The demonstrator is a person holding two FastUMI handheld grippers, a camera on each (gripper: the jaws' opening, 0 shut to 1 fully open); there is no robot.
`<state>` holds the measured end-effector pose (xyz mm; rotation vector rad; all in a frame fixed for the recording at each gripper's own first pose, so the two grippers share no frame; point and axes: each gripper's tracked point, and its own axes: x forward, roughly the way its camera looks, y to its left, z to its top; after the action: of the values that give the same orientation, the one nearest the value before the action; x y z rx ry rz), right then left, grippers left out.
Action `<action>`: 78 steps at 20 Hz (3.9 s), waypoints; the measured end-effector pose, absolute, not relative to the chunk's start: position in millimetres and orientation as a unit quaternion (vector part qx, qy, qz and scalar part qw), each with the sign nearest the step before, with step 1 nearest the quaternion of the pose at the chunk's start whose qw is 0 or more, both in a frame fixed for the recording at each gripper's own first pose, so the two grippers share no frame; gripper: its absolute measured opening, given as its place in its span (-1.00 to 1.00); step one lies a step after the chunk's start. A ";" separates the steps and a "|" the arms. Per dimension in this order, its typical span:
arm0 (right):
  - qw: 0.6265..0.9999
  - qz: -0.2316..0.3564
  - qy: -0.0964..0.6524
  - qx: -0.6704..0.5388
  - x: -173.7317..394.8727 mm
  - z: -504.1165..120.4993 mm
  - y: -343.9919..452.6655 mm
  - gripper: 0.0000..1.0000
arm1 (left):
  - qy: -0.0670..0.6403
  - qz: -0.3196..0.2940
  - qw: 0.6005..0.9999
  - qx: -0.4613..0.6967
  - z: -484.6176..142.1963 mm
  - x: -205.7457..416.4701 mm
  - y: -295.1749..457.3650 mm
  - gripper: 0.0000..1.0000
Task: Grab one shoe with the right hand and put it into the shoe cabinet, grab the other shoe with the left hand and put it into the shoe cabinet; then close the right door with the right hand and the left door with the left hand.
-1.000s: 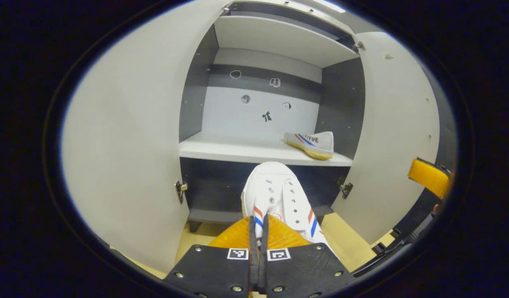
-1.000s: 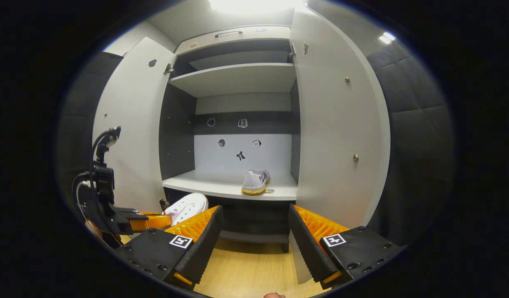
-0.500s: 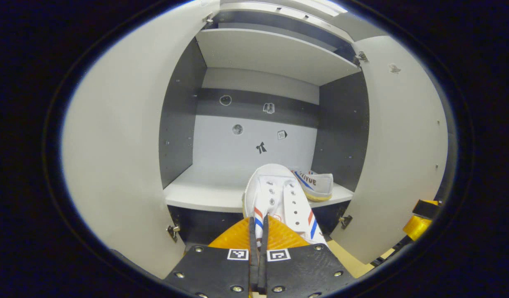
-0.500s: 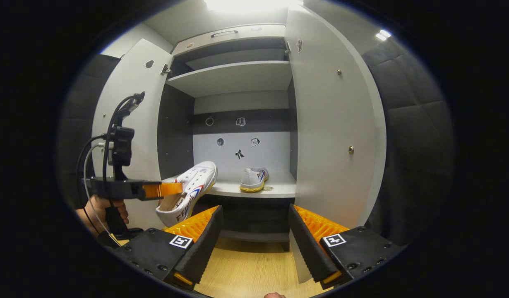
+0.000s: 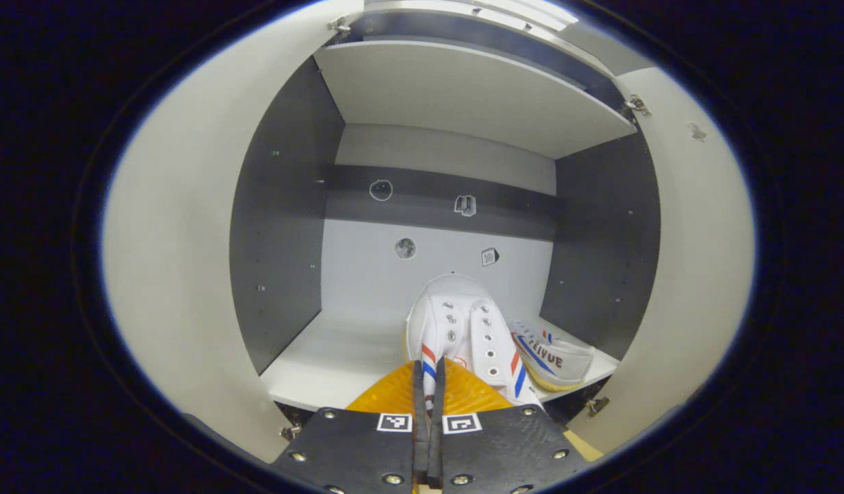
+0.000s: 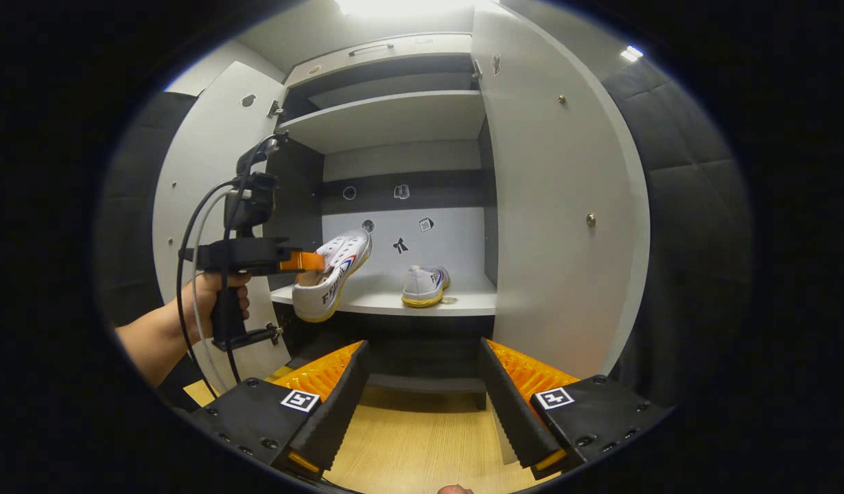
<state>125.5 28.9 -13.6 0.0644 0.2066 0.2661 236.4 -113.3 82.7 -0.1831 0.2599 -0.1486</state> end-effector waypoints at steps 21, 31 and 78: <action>0.978 0.150 0.137 0.037 138.9 -43.4 41.8 0.96 | 0.200 -0.027 0.974 -0.103 22.6 338.2 -107.4 -0.97; 0.982 0.147 0.117 0.034 126.2 -24.3 45.4 0.96 | 0.162 -0.023 0.984 -0.066 61.0 298.3 -103.0 0.71; 0.999 -0.047 0.025 0.007 53.7 81.0 -109.0 0.96 | 0.069 -0.006 0.997 -0.034 150.5 -63.7 -6.0 0.86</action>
<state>53.7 -109.0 81.0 0.0140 0.0492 -0.0943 -63.7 -6.0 150.5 -0.0677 0.1378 -0.0118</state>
